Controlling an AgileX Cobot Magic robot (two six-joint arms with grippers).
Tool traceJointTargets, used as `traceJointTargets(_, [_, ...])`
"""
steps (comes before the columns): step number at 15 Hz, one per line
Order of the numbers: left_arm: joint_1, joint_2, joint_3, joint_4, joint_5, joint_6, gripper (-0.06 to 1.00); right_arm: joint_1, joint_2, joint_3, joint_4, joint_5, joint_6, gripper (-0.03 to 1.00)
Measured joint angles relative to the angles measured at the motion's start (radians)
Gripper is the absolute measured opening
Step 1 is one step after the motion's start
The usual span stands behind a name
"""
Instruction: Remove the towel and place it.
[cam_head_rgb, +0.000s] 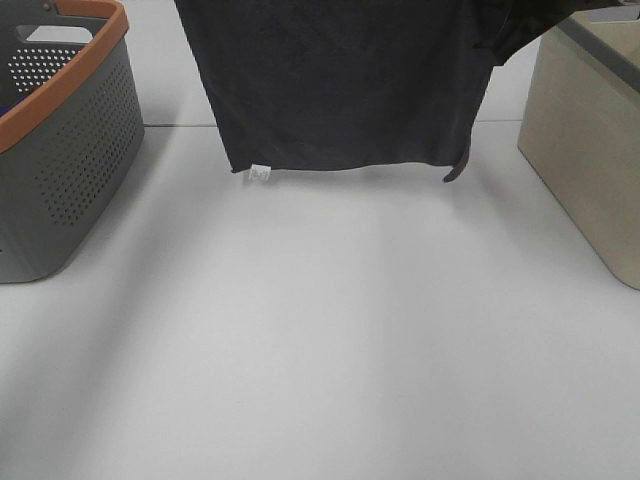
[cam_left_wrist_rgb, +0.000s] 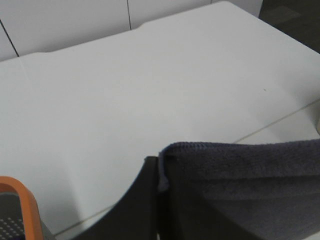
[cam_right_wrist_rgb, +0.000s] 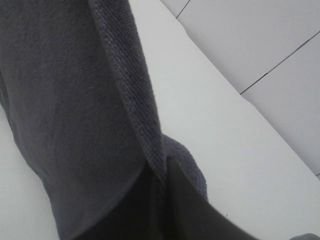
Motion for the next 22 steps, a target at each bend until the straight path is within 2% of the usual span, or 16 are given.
traceJointTargets(5, [0.000,0.074,0.025,0.011,-0.192,0.025,0.00,0.000,0.159,-0.146,0.119,0.042,-0.033,0.02])
traceJointTargets(6, [0.000,0.107,0.025,0.012,-0.255,0.042,0.00,0.000,0.200,-0.195,0.148,0.060,-0.034,0.02])
traceJointTargets(7, [0.000,0.154,0.025,0.015,-0.399,0.056,0.00,0.000,0.286,-0.304,0.174,0.068,-0.035,0.02])
traceJointTargets(8, [0.000,0.171,0.025,0.021,-0.482,0.063,0.00,0.000,0.328,-0.370,0.183,0.070,-0.039,0.02])
traceJointTargets(10, [0.000,0.197,0.003,0.084,-0.605,0.066,0.00,0.000,0.413,-0.494,0.221,0.070,-0.040,0.02])
traceJointTargets(12, [0.000,0.209,-0.011,0.147,-0.636,0.067,0.00,0.000,0.442,-0.536,0.290,0.072,-0.028,0.02])
traceJointTargets(14, [-0.002,0.212,0.048,0.185,-0.666,0.046,0.00,0.000,0.447,-0.501,0.346,0.053,-0.025,0.02])
traceJointTargets(17, [-0.054,0.195,0.339,0.191,-0.853,0.041,0.00,0.000,0.433,-0.291,0.358,-0.014,-0.060,0.02])
traceJointTargets(18, [-0.090,0.165,0.475,0.203,-0.952,0.041,0.00,0.000,0.409,-0.180,0.386,-0.021,-0.132,0.02])
traceJointTargets(19, [-0.109,0.142,0.561,0.205,-1.009,0.041,0.00,0.000,0.388,-0.121,0.427,-0.031,-0.187,0.02])
traceJointTargets(22, [-0.115,0.078,0.736,0.204,-1.055,0.039,0.00,0.000,0.328,0.028,0.544,-0.082,-0.332,0.02])
